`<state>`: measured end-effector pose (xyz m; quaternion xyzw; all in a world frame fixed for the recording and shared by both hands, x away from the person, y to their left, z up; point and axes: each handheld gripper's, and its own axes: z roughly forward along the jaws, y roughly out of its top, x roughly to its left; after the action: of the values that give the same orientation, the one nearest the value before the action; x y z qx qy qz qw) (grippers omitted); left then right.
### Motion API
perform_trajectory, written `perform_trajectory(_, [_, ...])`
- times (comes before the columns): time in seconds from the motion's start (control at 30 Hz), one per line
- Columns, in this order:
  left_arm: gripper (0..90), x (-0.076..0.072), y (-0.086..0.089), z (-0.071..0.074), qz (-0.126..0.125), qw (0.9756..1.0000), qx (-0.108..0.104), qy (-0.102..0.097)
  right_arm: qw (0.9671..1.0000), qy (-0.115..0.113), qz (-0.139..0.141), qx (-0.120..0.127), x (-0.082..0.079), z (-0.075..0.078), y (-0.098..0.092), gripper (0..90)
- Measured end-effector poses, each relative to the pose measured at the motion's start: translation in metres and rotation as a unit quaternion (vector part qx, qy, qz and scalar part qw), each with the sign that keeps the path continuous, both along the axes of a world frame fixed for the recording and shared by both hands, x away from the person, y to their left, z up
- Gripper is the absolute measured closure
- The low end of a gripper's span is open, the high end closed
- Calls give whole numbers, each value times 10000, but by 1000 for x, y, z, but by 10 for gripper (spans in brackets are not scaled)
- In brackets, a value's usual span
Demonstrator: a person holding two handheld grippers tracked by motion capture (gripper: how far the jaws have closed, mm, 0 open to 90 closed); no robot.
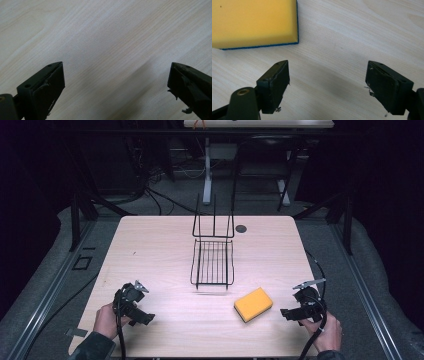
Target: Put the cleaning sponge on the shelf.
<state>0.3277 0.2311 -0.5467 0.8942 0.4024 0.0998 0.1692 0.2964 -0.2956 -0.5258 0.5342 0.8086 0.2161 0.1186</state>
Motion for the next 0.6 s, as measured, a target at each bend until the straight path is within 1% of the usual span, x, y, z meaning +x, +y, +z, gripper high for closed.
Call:
perform_trajectory(0.03, [10, 0, 0, 0, 0, 10000, 1, 1, 10000, 0, 0, 0, 0, 0, 0, 190])
perform_trajectory(0.07, [10, 0, 0, 0, -8, 10000, 7, 4, 10000, -65, 9, -4, 0, 1, 1, 191])
perform_trajectory(0.13, [10, 0, 0, 0, -12, 10000, 11, 1, 10000, -57, 24, 12, 0, 3, 1, 193])
perform_trajectory(0.2, [10, 0, 0, 0, -25, 10000, 26, 0, 9999, -119, 47, 34, 0, 4, 4, 193])
perform_trajectory(0.3, [10, 0, 0, 0, -38, 10000, 24, -2, 9999, -97, 61, 41, 1, 5, 5, 193])
perform_trajectory(0.37, [10, -1, 0, 0, -33, 10000, 14, -5, 9999, -106, 86, 75, 1, 6, 7, 189])
perform_trajectory(0.4, [10, 0, 0, 1, -42, 10000, 6, -1, 9998, -148, 89, 103, 3, 7, 9, 182])
perform_trajectory(0.53, [10, -1, -1, 1, -51, 10000, 2, 1, 9997, -134, 118, 153, 6, 9, 12, 164])
perform_trajectory(0.6, [10, -1, -1, 1, -52, 10000, 3, -6, 9996, -149, 194, 165, 8, 11, 18, 158])
